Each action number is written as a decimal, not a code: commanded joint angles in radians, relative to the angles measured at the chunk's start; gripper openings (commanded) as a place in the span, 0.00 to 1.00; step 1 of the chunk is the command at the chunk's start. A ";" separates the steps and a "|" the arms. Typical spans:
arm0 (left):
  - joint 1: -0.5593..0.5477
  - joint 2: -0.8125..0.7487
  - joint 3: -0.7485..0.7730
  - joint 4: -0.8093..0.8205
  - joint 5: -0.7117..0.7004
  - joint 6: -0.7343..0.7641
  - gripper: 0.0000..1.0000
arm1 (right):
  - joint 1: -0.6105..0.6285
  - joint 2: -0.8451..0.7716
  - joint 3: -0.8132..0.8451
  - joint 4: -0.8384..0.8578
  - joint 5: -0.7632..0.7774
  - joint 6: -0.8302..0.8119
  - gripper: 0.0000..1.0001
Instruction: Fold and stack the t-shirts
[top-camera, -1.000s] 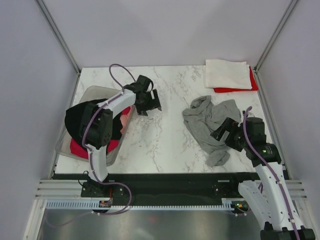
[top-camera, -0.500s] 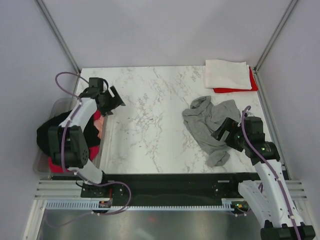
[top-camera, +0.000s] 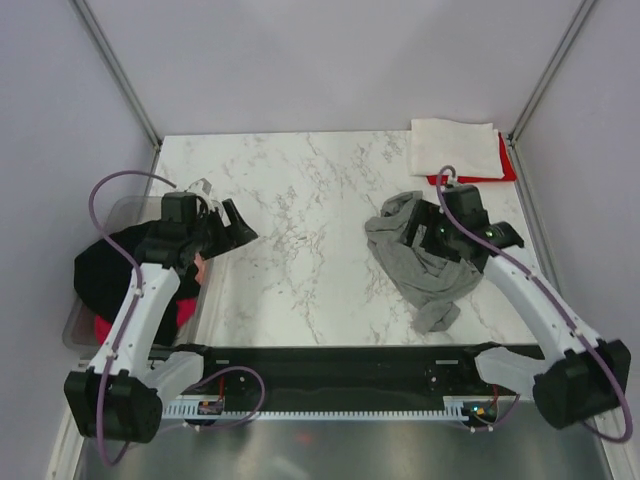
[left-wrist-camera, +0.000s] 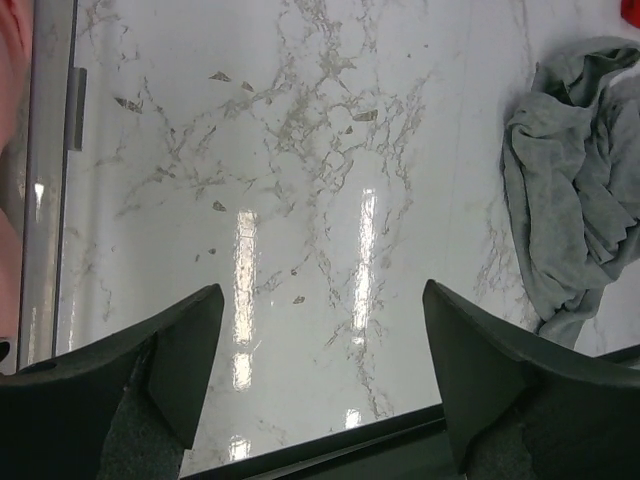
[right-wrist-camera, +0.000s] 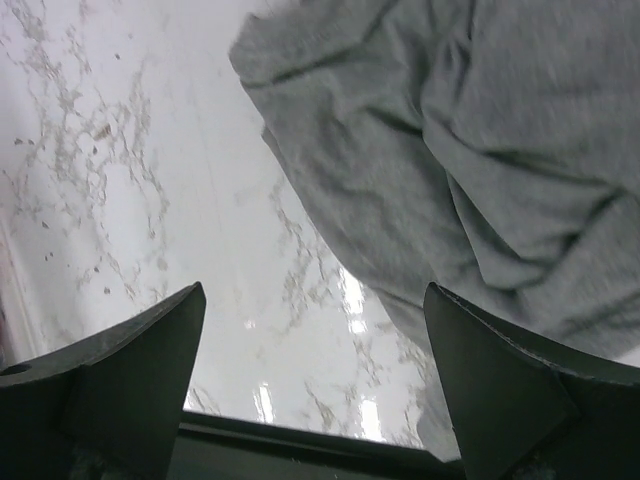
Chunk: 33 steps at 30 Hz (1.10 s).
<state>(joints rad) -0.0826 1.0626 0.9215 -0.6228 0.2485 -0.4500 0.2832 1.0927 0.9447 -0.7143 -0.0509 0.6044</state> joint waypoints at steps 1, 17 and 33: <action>0.004 -0.107 -0.087 -0.003 0.051 0.071 0.88 | 0.048 0.200 0.161 0.108 0.121 -0.023 0.98; 0.004 -0.082 -0.105 0.018 0.094 0.079 0.87 | 0.134 0.944 0.660 0.050 0.270 -0.068 0.88; 0.004 -0.107 -0.108 0.012 0.035 0.071 0.87 | 0.565 0.759 1.039 -0.264 0.312 -0.095 0.00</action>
<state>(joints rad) -0.0807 0.9894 0.8116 -0.6270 0.3130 -0.4194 0.7162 2.0064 1.8435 -0.8803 0.2714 0.5201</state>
